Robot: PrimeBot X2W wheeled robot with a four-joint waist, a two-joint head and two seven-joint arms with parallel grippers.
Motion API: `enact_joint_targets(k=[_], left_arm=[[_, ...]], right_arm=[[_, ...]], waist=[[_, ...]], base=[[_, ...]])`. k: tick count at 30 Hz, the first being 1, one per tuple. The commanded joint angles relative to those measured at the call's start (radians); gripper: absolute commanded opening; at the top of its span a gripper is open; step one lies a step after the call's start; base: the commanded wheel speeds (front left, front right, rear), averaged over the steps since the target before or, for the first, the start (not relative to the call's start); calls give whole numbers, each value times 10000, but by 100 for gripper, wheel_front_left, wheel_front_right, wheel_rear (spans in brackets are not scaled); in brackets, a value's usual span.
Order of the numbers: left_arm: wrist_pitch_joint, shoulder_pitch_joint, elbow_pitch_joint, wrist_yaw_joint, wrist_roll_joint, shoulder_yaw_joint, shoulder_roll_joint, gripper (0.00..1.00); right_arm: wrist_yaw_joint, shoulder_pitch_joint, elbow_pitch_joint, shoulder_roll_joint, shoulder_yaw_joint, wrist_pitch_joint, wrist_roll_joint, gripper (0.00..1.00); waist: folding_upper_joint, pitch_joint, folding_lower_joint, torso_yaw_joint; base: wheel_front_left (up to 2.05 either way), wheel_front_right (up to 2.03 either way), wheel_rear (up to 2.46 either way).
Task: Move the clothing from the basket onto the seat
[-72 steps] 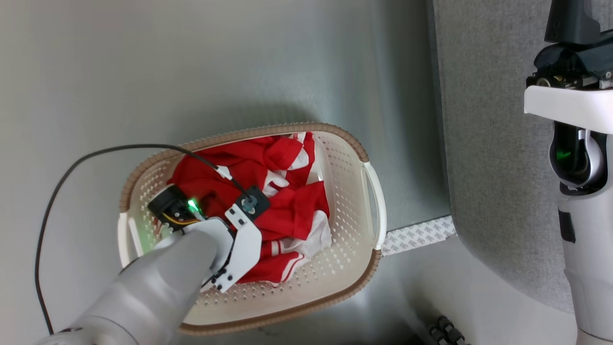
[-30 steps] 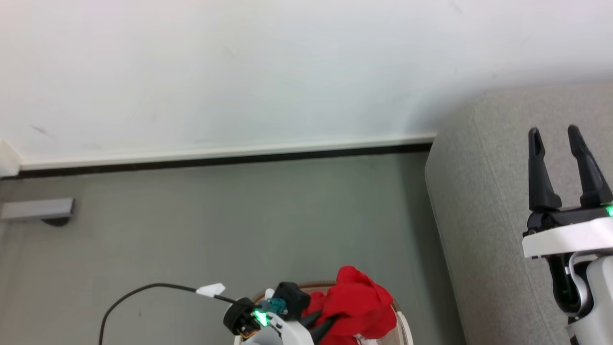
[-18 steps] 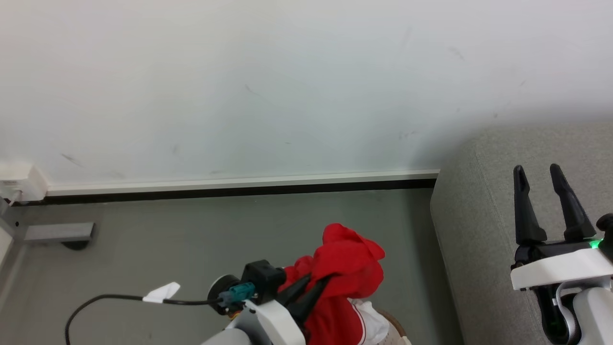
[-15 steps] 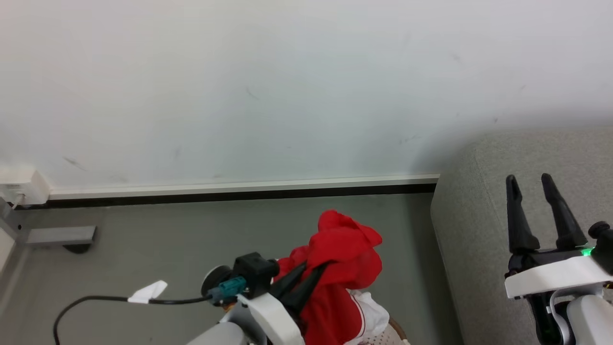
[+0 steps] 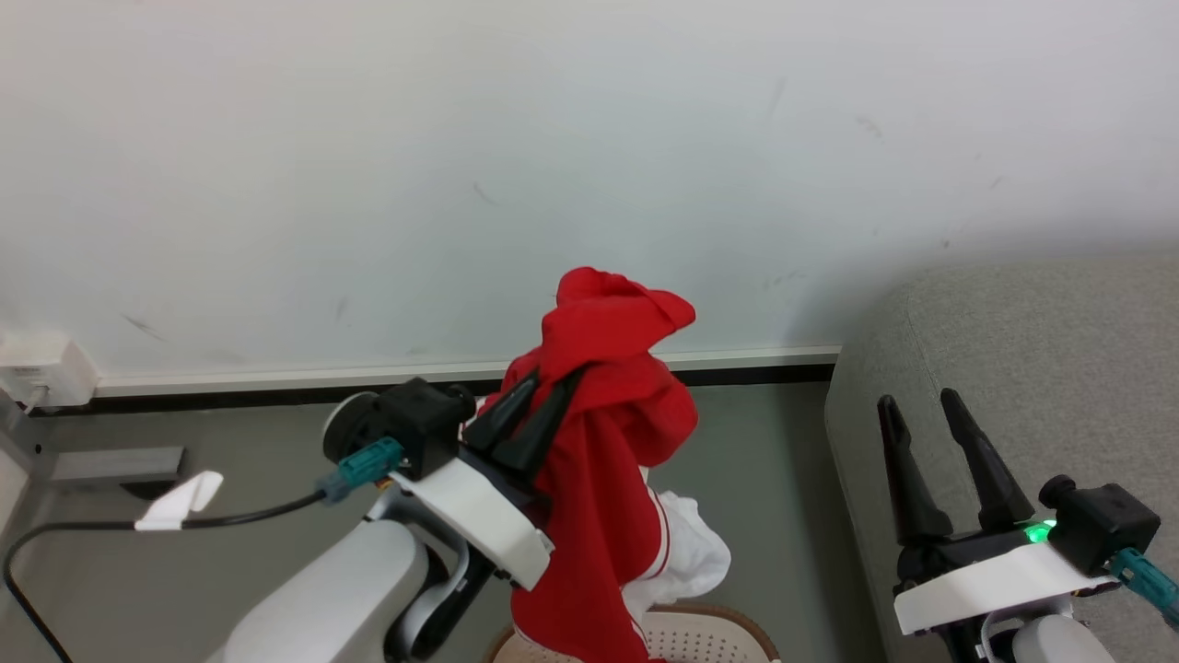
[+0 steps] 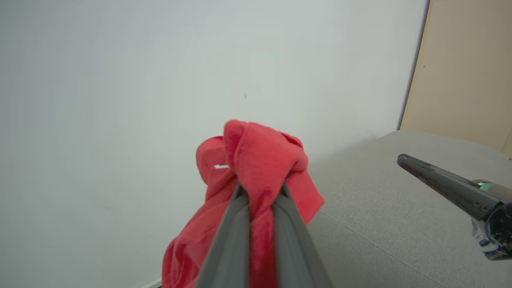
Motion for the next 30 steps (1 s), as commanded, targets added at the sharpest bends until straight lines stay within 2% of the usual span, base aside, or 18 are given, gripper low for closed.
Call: enact_joint_targets(k=[1, 9, 17, 22, 30], left_arm=[[12, -90, -44, 48, 5, 62, 84, 0], [103, -440, -158, 134, -65, 251, 192, 0], [217, -579, 16, 77, 211, -43, 83, 0], [265, -624, 89, -4, 240, -250, -57, 0], [390, -627, 117, -260, 263, -707, -426, 0]], right_arm=[[-21, 170, -43, -24, 48, -30, 70, 100], [-21, 350, -319, -116, 1061, -30, 303, 100], [-21, -131, -294, -610, 2943, -28, 498, 100], [-21, -645, 169, -810, 4119, -28, 706, 100], [-21, -1559, 1252, -725, 5528, -28, 1273, 100]], waist=[[0, 4, 1, -9], [0, 53, 1, -111], [0, 96, 1, -94], [0, 94, 1, -10], [0, -23, 1, 403]], base=[[0, 0, 0], [0, 0, 0], [0, 0, 0], [0, 0, 0], [0, 0, 0]])
